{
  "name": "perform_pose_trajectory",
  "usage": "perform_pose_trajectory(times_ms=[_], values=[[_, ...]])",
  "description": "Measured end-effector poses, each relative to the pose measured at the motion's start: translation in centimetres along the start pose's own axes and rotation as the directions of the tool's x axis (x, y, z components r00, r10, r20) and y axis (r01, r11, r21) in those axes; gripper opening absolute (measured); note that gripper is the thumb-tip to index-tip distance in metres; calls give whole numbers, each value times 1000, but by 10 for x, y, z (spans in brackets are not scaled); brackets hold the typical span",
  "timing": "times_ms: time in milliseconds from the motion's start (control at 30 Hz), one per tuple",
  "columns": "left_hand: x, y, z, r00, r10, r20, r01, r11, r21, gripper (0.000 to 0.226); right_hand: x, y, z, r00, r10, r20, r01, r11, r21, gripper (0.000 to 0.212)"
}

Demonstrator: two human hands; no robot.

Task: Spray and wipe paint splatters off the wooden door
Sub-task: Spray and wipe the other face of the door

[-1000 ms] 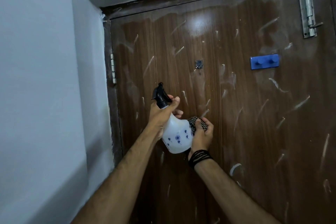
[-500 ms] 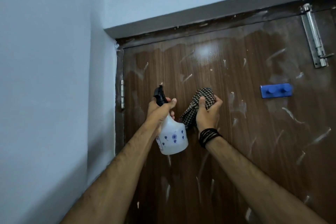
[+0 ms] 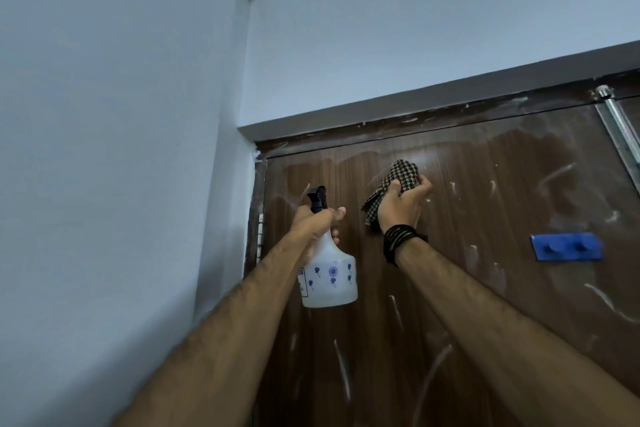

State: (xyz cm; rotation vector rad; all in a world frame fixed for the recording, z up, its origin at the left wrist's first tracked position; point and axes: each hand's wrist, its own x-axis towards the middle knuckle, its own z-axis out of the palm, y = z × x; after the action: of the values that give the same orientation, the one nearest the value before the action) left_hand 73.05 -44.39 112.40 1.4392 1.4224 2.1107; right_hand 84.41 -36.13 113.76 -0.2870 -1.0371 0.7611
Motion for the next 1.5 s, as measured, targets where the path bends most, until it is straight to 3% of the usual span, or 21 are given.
perform_pose_trajectory(times_ms=[367,500,600,733,867,1000,1067,1233,1333,1433,1500], values=[[16,11,-36,995,-4,-97,13,996,92,39,-5,-2,44,995,-102,23,104,982,-158,50],[18,8,-46,999,-26,-29,29,995,100,44,-5,2,53,992,-121,37,127,966,-223,48],[18,6,-50,999,-41,10,40,994,97,28,-2,4,61,974,-220,59,227,929,-291,44],[23,1,-55,998,-64,-25,67,992,106,6,4,4,74,905,-414,102,421,834,-357,48],[35,-3,-59,997,-43,-59,50,992,119,7,24,17,94,735,-616,283,672,608,-422,57],[45,-6,-64,996,-25,-80,38,985,168,7,35,42,115,642,-554,529,766,433,-476,73],[49,-8,-66,993,-30,-111,50,983,176,9,30,61,121,572,-550,608,816,310,-488,70],[57,-21,-71,996,-23,-91,37,988,149,12,8,98,132,408,-528,745,910,167,-379,64],[64,-26,-76,997,-18,-79,31,986,162,12,26,83,154,414,-541,732,898,109,-427,64],[71,-23,-84,995,-23,-92,39,984,176,12,53,54,189,490,-547,679,855,152,-495,51],[76,-21,-98,994,-12,-113,32,984,175,13,59,46,208,490,-529,693,860,167,-481,47]])
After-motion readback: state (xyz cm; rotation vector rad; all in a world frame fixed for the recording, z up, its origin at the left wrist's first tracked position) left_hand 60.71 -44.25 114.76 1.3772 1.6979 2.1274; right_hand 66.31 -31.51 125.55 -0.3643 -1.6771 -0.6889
